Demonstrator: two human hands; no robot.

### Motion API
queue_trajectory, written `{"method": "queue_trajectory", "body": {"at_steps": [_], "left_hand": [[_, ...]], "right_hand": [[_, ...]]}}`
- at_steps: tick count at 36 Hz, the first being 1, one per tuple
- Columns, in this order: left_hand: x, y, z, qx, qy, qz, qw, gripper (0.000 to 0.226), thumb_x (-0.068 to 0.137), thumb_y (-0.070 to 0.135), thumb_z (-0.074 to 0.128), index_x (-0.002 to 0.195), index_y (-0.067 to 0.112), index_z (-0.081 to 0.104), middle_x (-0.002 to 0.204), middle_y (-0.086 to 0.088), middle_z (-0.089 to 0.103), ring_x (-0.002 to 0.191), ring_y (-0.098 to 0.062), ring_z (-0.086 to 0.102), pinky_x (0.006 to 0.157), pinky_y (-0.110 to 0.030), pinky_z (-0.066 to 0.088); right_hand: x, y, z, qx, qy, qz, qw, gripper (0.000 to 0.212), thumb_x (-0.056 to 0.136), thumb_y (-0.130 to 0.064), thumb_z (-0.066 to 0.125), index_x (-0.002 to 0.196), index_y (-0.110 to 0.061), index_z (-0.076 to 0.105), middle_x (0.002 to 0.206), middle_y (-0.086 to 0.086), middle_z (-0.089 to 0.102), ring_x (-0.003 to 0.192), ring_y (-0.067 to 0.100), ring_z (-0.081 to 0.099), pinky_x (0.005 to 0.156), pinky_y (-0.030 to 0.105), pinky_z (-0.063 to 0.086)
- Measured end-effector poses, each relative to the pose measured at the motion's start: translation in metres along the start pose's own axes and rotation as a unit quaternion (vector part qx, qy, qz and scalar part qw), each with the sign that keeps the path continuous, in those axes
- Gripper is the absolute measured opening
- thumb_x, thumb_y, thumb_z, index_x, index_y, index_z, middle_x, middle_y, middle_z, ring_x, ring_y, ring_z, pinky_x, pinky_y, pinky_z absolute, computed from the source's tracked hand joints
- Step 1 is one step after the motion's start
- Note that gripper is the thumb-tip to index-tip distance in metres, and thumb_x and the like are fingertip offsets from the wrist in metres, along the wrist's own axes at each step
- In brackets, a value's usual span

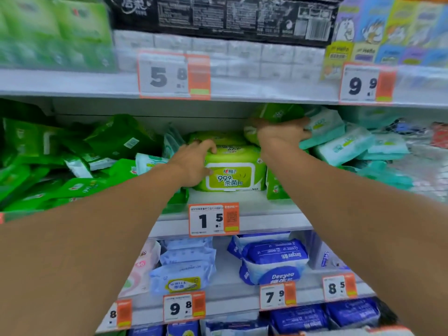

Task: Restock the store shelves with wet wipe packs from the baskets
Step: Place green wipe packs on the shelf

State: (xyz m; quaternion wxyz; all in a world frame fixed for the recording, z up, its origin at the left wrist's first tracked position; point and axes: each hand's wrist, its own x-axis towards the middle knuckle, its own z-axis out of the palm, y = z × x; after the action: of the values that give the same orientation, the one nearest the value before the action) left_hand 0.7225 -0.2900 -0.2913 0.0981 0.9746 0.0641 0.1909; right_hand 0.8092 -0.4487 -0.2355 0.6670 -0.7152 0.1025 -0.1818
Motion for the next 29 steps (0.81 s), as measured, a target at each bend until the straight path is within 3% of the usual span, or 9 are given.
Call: {"method": "queue_trajectory", "body": {"at_steps": [5, 10, 14, 16, 19, 21, 25, 27, 29], "left_hand": [[-0.015, -0.005, -0.002, -0.008, 0.02, 0.011, 1.0, 0.078, 0.083, 0.028, 0.078, 0.147, 0.021, 0.035, 0.147, -0.012, 0.042, 0.131, -0.034, 0.042, 0.111, -0.038, 0.032], [-0.028, -0.009, -0.007, -0.059, 0.007, 0.012, 0.998, 0.091, 0.075, 0.023, 0.086, 0.15, 0.014, 0.036, 0.146, -0.013, 0.037, 0.133, -0.032, 0.041, 0.114, -0.038, 0.032], [-0.04, -0.002, -0.014, -0.203, 0.031, -0.03, 0.978, 0.079, 0.078, 0.02, 0.084, 0.146, 0.016, 0.042, 0.134, -0.008, 0.047, 0.111, -0.019, 0.051, 0.095, -0.023, 0.042], [-0.046, 0.002, -0.018, -0.33, 0.041, -0.085, 0.939, 0.065, 0.084, 0.026, 0.078, 0.14, 0.019, 0.046, 0.126, -0.004, 0.055, 0.098, -0.013, 0.054, 0.08, -0.019, 0.046], [-0.06, 0.01, -0.023, -0.492, 0.055, -0.176, 0.851, 0.044, 0.088, 0.054, 0.065, 0.118, 0.022, 0.06, 0.123, -0.001, 0.062, 0.107, -0.016, 0.058, 0.099, -0.034, 0.046], [-0.08, 0.023, -0.027, -0.577, 0.065, -0.206, 0.788, 0.037, 0.094, 0.059, 0.051, 0.099, 0.024, 0.062, 0.108, 0.0, 0.066, 0.101, -0.015, 0.06, 0.101, -0.036, 0.043], [-0.129, 0.043, -0.034, -0.722, 0.032, -0.176, 0.669, 0.061, 0.09, 0.068, 0.044, 0.11, 0.017, 0.071, 0.105, -0.007, 0.076, 0.1, -0.027, 0.071, 0.087, -0.04, 0.056], [-0.155, 0.04, -0.035, -0.736, 0.006, -0.169, 0.655, 0.062, 0.088, 0.065, 0.046, 0.118, 0.017, 0.069, 0.113, -0.01, 0.074, 0.102, -0.029, 0.071, 0.084, -0.047, 0.059], [-0.179, 0.029, -0.032, -0.703, -0.015, -0.176, 0.689, 0.044, 0.086, 0.049, 0.057, 0.12, 0.022, 0.066, 0.116, -0.005, 0.073, 0.099, -0.027, 0.073, 0.074, -0.048, 0.061]], "right_hand": [[-0.002, 0.007, -0.023, 0.148, -0.026, -0.006, 0.989, 0.104, 0.049, -0.035, 0.095, 0.135, -0.013, 0.041, 0.13, 0.006, 0.056, 0.111, 0.026, 0.06, 0.099, 0.035, 0.051], [-0.004, 0.005, -0.046, 0.26, -0.092, 0.04, 0.96, 0.11, 0.023, -0.03, 0.092, 0.122, -0.012, 0.046, 0.108, 0.007, 0.067, 0.084, 0.027, 0.071, 0.074, 0.049, 0.062], [-0.008, 0.012, -0.074, 0.269, -0.16, 0.066, 0.947, 0.115, 0.02, -0.028, 0.09, 0.125, -0.011, 0.046, 0.108, 0.013, 0.069, 0.084, 0.032, 0.074, 0.067, 0.052, 0.062], [-0.022, 0.018, -0.095, 0.281, -0.21, 0.089, 0.932, 0.109, 0.028, -0.028, 0.092, 0.129, -0.011, 0.053, 0.112, 0.013, 0.071, 0.087, 0.029, 0.075, 0.064, 0.047, 0.061], [-0.052, 0.034, -0.125, 0.305, -0.318, 0.123, 0.889, 0.081, 0.051, -0.025, 0.092, 0.126, -0.014, 0.063, 0.11, 0.012, 0.075, 0.091, 0.028, 0.075, 0.066, 0.045, 0.062], [-0.073, 0.056, -0.139, 0.318, -0.382, 0.131, 0.858, 0.058, 0.064, -0.018, 0.083, 0.119, -0.01, 0.069, 0.11, 0.013, 0.075, 0.097, 0.029, 0.073, 0.076, 0.045, 0.062], [-0.108, 0.099, -0.145, 0.328, -0.46, 0.126, 0.815, 0.081, 0.059, -0.013, 0.089, 0.134, -0.004, 0.059, 0.125, 0.019, 0.068, 0.112, 0.037, 0.067, 0.078, 0.047, 0.061], [-0.115, 0.111, -0.144, 0.321, -0.472, 0.131, 0.81, 0.072, 0.066, -0.01, 0.084, 0.134, -0.004, 0.059, 0.127, 0.019, 0.067, 0.109, 0.035, 0.069, 0.075, 0.043, 0.062], [-0.116, 0.116, -0.144, 0.297, -0.494, 0.111, 0.809, 0.08, 0.06, -0.013, 0.088, 0.133, -0.003, 0.058, 0.127, 0.02, 0.067, 0.106, 0.036, 0.069, 0.077, 0.047, 0.062]]}}
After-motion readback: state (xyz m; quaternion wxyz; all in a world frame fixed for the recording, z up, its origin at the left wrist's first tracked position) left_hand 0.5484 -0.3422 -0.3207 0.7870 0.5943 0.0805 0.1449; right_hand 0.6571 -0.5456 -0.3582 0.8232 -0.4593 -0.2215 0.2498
